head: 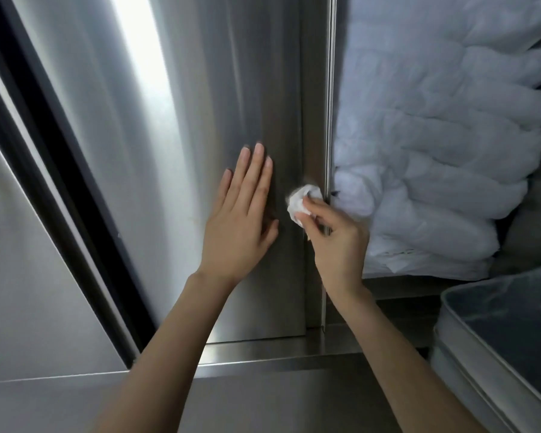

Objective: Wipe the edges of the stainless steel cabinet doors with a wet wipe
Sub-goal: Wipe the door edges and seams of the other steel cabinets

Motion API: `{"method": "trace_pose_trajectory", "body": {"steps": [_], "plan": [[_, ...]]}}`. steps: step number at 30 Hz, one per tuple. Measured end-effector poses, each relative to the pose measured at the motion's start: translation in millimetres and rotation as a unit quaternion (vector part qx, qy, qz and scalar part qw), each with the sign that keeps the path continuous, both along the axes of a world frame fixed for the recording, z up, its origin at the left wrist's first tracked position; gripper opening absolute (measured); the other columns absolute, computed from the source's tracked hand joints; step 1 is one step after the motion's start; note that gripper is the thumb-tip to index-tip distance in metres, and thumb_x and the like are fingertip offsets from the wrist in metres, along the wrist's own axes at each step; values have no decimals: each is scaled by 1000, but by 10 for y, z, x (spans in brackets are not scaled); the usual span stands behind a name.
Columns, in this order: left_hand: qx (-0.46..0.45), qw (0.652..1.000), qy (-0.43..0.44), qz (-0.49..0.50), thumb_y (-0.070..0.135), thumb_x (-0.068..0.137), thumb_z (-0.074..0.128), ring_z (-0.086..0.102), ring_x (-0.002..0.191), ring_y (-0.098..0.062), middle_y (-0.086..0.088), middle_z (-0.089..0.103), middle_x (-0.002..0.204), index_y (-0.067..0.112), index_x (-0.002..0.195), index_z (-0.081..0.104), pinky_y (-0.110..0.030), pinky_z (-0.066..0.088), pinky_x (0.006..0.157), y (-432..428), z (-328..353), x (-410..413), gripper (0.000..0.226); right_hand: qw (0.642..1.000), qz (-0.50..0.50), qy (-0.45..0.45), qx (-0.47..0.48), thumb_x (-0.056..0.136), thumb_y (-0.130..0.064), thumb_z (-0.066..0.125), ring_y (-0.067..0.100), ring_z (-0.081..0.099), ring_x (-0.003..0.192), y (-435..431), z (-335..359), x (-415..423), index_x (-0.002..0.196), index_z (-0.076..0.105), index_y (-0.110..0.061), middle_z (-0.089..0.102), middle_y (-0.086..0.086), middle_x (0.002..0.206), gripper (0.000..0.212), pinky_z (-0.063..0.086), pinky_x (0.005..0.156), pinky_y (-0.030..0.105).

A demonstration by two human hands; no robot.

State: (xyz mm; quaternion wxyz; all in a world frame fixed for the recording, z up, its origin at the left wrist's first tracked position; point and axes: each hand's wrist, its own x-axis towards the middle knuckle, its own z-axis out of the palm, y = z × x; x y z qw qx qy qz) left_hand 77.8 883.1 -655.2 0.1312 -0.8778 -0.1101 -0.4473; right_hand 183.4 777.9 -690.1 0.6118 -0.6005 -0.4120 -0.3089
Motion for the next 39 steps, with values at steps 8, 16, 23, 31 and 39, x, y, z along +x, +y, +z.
{"method": "trace_pose_trajectory", "body": {"steps": [8, 16, 23, 31, 39], "plan": [[45, 998, 23, 28, 27, 85, 71, 5, 150, -26, -14, 13, 161, 3, 152, 21, -37, 6, 122, 73, 3, -38, 87, 999, -16, -15, 41, 72, 5, 77, 15, 66, 90, 60, -536, -22, 97, 71, 2, 72, 12, 95, 26, 56, 80, 29], [47, 999, 6, 21, 24, 85, 70, 5, 150, -27, -15, 13, 161, 3, 152, 20, -39, 6, 122, 83, -20, 9, 87, 1000, -5, 2, -21, 65, 6, 81, 15, 67, 85, -53, -672, -32, 91, 73, 3, 73, 13, 89, 27, 54, 78, 23], [9, 1000, -6, 28, 21, 88, 65, 4, 149, -23, -10, 13, 160, 4, 151, 22, -39, 6, 122, 28, -537, 22, 78, 1000, -12, 26, 5, 70, 7, 78, 14, 65, 94, 35, -834, -98, 96, 71, 3, 71, 13, 96, 27, 52, 86, 22], [-24, 999, -8, 40, 21, 86, 67, 6, 149, -26, -12, 14, 160, 3, 151, 19, -40, 7, 122, -73, -789, 55, 82, 986, 6, 97, -133, 64, 8, 82, 21, 69, 74, -164, -1483, -103, 87, 74, 1, 73, 12, 82, 25, 58, 68, 40], [-4, 997, 63, 37, 12, 80, 76, 28, 142, -34, -17, 35, 152, 0, 143, 40, -47, 30, 113, -120, -1165, -57, 74, 995, -8, 66, -71, 67, 6, 79, 12, 66, 85, -62, -1470, -81, 91, 73, 1, 73, 12, 88, 25, 53, 79, 21]]}}
